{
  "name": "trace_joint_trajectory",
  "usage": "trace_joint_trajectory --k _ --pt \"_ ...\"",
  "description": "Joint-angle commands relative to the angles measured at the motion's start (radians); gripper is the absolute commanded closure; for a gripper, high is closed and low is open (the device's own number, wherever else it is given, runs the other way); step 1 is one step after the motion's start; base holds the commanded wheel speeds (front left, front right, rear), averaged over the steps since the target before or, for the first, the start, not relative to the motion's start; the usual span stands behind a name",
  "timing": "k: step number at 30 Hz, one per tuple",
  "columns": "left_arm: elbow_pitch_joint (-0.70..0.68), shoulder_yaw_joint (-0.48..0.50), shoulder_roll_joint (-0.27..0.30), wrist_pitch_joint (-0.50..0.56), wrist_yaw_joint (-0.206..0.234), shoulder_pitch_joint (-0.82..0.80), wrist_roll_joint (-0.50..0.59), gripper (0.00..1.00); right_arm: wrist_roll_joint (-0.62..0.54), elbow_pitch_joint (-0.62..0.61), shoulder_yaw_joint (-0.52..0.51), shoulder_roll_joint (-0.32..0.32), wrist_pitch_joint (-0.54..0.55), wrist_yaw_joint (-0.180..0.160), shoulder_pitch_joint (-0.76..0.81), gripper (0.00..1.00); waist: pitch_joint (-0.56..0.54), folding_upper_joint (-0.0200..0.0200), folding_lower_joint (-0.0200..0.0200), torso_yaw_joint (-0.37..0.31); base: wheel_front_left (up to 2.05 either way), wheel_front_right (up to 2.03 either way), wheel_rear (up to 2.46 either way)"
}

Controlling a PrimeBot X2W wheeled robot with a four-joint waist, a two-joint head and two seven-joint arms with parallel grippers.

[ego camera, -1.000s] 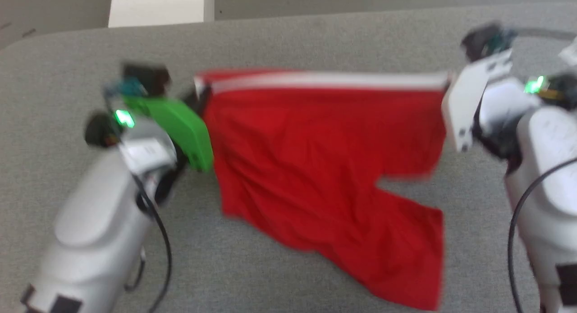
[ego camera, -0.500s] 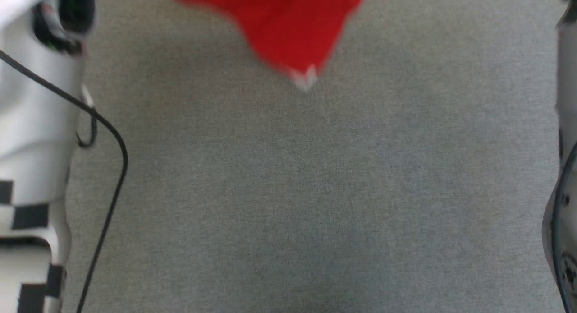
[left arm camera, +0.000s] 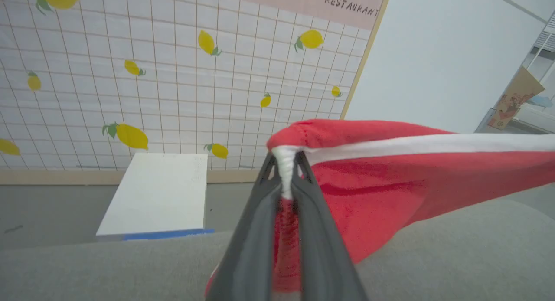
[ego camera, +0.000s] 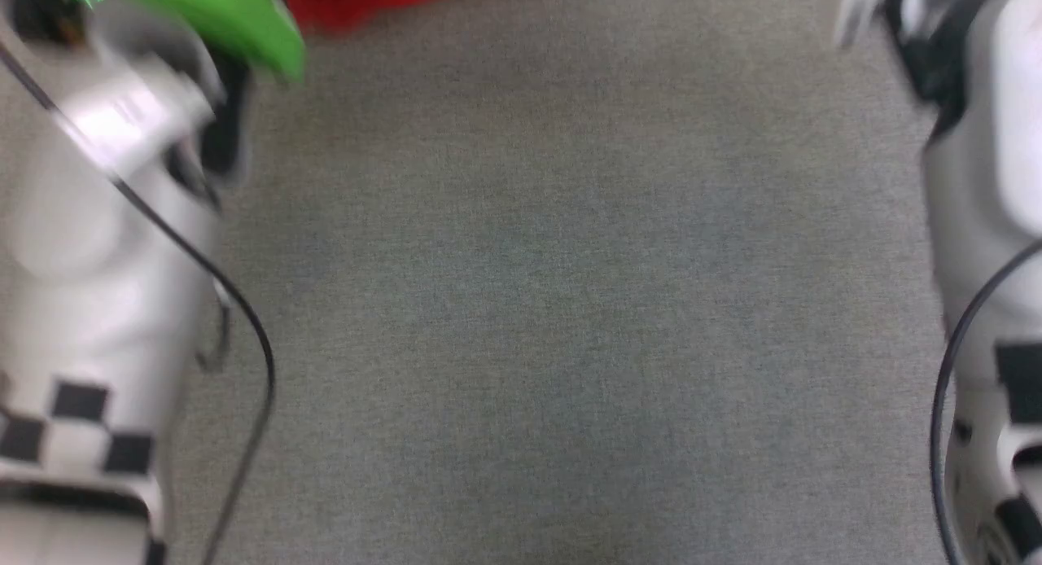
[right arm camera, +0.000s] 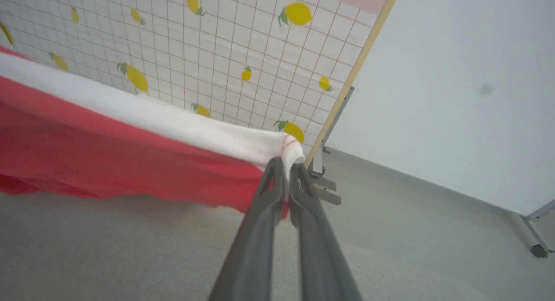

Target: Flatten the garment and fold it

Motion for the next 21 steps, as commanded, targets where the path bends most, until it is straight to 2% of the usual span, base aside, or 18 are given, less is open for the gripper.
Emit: trace_joint_trajectory --k 1,7,11,17,21 --pt "0.014 -0.011 -0.008 0.007 -0.007 0.068 -0.019 1.00 0.021 0.004 0.011 -0.013 0.003 -0.002 0.058 1.00 -0.030 0.0000 -0.0002 0.001 0.00 0.00 0.00" --pt "0.034 -0.057 -0.031 0.066 -0.026 0.366 -0.091 1.00 0.156 -0.029 0.093 -0.062 0.096 -0.002 0.337 1.00 -0.120 0.0000 -0.0002 0.007 0.00 0.00 0.00" --pt "-0.022 -0.096 -0.032 0.122 -0.036 0.570 -0.137 1.00 0.242 -0.133 0.134 -0.119 0.193 -0.002 0.541 1.00 -0.181 0.0000 -0.0002 0.011 0.00 0.00 0.00" --pt "-0.178 -0.139 -0.001 0.190 -0.004 0.816 -0.171 1.00 0.306 -0.327 0.103 -0.174 0.346 -0.002 0.827 1.00 -0.246 0.0000 -0.0002 0.017 0.00 0.00 0.00" --pt "-0.293 -0.166 0.029 0.242 0.032 0.944 -0.182 1.00 0.311 -0.459 0.031 -0.162 0.438 -0.002 1.012 1.00 -0.271 0.0000 -0.0002 0.029 0.00 0.00 0.00"
